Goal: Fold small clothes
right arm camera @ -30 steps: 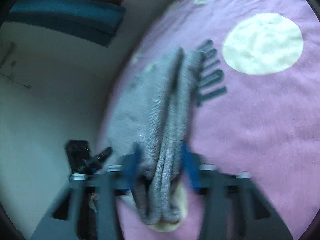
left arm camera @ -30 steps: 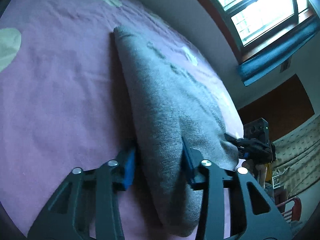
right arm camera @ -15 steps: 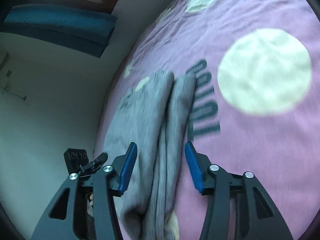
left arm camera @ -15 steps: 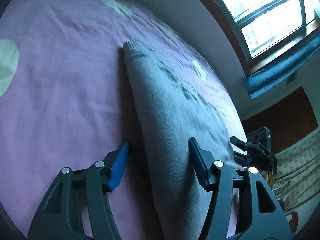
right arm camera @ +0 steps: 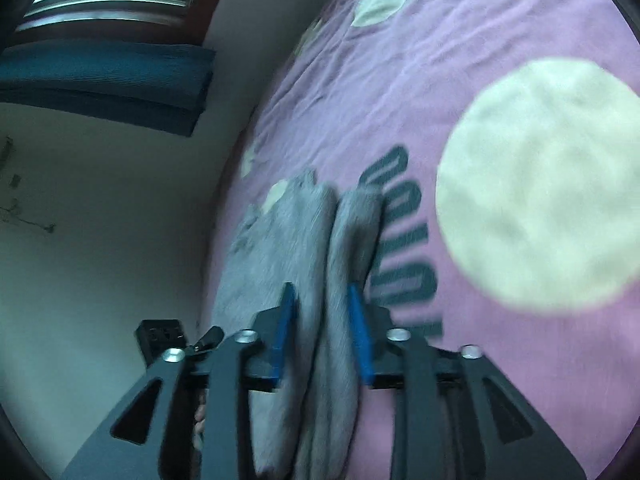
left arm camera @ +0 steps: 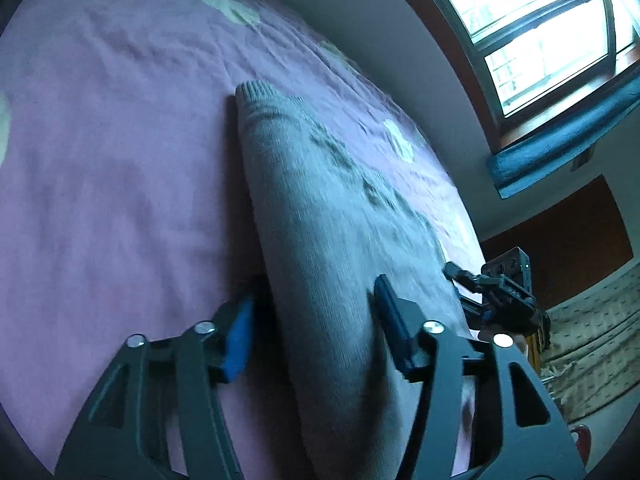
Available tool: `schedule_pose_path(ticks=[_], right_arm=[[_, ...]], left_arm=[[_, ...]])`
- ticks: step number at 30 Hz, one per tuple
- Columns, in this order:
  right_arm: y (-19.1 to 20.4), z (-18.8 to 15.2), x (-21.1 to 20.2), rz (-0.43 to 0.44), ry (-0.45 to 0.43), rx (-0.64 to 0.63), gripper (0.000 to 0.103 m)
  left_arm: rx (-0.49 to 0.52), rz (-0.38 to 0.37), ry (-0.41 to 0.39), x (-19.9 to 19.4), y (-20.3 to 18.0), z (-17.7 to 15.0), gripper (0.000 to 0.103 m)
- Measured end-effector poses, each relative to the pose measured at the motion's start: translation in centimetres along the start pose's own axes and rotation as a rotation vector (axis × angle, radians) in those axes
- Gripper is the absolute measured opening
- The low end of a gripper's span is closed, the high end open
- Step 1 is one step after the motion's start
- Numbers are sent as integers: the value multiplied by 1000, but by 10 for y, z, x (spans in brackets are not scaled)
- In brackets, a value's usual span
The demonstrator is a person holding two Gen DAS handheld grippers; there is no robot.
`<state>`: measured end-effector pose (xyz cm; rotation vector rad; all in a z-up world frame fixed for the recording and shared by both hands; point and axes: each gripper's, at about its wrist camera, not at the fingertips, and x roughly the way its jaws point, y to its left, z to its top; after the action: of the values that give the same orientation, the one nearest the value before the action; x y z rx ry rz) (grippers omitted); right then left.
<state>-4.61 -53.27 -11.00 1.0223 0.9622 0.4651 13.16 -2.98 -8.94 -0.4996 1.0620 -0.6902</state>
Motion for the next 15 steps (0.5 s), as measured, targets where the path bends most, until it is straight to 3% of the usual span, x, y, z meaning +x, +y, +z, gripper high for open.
schedule_pose_path(ticks=[4, 12, 13, 14, 15], right_arm=[[13, -31, -17, 28, 18, -44, 68], [34, -87, -14, -14, 135, -150, 69], [35, -91, -14, -26, 136, -161, 68], [37, -93, -12, -62, 128, -177, 59], [36, -94, -10, -103, 129, -179, 41]], left_arm=[[38, -37, 45, -14, -9, -30, 67], [130, -61, 80, -30, -27, -77, 74], [135, -55, 77, -30, -27, -78, 72], [136, -46, 73, -29, -28, -78, 62], [127, -39, 75, -28, -27, -77, 53]])
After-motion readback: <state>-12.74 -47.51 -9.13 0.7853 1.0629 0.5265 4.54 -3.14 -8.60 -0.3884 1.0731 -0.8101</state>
